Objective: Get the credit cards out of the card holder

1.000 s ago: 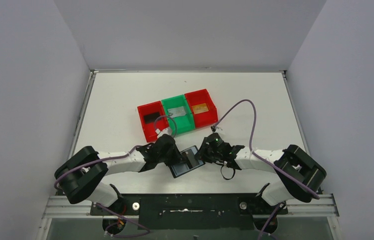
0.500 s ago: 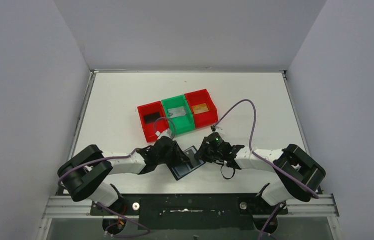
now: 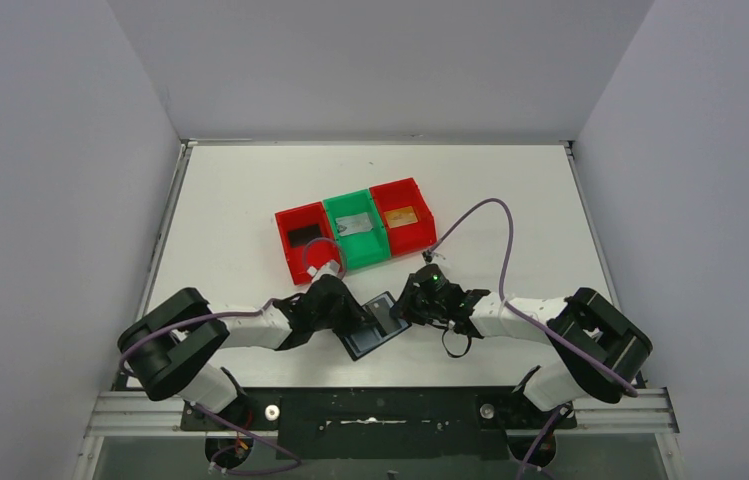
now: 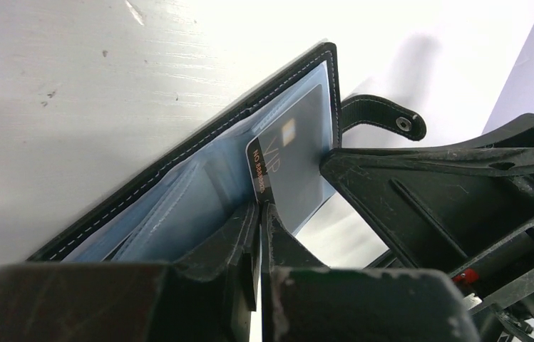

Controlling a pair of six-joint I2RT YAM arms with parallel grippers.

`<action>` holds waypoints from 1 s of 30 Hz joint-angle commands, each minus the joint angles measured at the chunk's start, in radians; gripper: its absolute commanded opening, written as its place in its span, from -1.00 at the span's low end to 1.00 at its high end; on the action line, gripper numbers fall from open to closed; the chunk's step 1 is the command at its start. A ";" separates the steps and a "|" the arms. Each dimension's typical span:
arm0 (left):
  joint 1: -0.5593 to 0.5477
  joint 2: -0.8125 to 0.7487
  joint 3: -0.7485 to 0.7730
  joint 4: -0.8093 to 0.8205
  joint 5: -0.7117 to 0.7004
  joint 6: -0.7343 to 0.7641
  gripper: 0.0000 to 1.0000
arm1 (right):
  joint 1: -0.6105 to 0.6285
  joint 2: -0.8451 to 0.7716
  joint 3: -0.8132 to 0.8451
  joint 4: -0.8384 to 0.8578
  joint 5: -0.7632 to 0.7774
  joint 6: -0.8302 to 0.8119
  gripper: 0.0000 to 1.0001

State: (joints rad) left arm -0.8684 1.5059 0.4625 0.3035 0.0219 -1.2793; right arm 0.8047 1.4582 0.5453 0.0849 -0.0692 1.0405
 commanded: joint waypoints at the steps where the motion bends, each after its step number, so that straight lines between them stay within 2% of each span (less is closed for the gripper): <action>1: -0.001 -0.024 -0.005 0.032 -0.021 0.000 -1.00 | -0.003 0.046 -0.018 -0.051 0.035 -0.009 -0.64; 9: 0.006 -0.118 -0.021 -0.056 -0.019 0.045 -1.00 | -0.004 0.039 -0.016 -0.066 0.051 -0.002 -0.61; 16: 0.016 -0.218 -0.092 -0.018 -0.010 0.039 -1.00 | -0.005 0.037 -0.021 -0.032 0.025 -0.006 -0.60; 26: 0.017 -0.117 -0.045 0.062 0.021 0.034 -1.00 | 0.007 0.069 -0.003 -0.013 -0.014 -0.030 -0.72; 30: 0.017 -0.103 -0.058 0.128 0.030 0.008 -0.92 | 0.006 0.081 0.002 -0.021 -0.024 -0.035 -0.76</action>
State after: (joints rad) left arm -0.8509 1.3891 0.3756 0.3042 0.0261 -1.2568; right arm 0.8043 1.4837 0.5480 0.1268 -0.0837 1.0309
